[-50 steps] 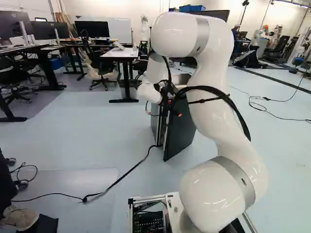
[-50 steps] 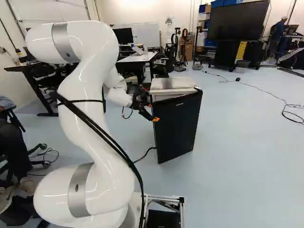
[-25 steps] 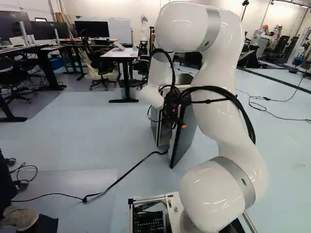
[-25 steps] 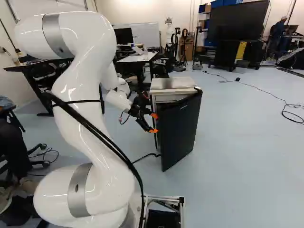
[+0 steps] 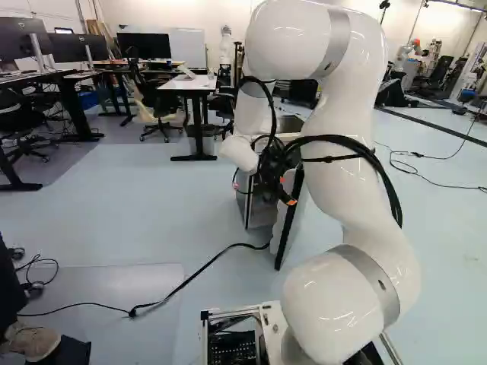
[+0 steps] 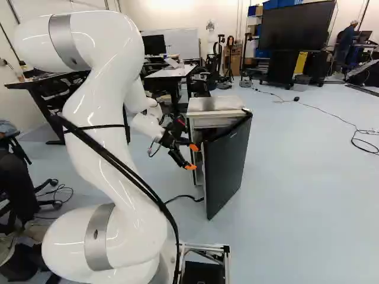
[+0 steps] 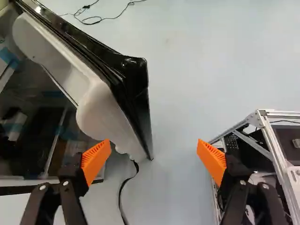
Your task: Open the fridge door
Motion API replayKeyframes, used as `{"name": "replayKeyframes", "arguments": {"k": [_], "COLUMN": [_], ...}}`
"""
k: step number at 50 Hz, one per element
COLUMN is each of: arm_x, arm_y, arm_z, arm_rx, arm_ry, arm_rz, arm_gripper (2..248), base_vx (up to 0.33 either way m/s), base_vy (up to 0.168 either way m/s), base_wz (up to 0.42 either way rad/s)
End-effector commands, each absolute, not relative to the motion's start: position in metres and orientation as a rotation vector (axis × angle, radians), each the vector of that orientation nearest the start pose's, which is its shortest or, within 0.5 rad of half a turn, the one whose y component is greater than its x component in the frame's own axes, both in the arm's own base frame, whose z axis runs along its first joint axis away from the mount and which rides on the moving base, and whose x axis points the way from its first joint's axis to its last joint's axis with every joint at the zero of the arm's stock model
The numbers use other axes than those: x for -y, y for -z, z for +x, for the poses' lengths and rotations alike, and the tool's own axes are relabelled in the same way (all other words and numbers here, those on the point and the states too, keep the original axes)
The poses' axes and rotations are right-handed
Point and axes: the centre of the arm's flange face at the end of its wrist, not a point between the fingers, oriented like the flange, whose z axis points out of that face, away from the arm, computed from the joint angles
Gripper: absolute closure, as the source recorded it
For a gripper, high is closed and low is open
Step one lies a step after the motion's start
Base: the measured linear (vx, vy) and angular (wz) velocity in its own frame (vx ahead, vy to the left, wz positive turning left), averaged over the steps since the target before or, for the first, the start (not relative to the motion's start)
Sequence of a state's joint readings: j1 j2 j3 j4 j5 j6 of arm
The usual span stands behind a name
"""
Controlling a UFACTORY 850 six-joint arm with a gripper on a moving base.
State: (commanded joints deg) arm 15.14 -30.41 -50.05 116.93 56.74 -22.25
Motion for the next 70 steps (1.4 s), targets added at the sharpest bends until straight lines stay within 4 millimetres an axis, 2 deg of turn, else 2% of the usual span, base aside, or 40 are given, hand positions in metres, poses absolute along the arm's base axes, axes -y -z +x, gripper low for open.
{"name": "replayKeyframes", "arguments": {"k": [23,44,70], "arm_x": [-0.038,-0.034,-0.025], "arm_y": [-0.3,-0.306,-0.309], "arm_z": [0.46,0.457,0.478], "arm_rx": [1.651,1.618,1.662], "arm_ry": [-0.816,-0.822,-0.828], "arm_rz": [1.555,1.48,1.452], "arm_gripper": [3,3,3], "base_vx": [0.0,0.0,0.0], "base_vy": [0.0,0.0,0.0], "base_wz": [0.0,0.0,0.0]}}
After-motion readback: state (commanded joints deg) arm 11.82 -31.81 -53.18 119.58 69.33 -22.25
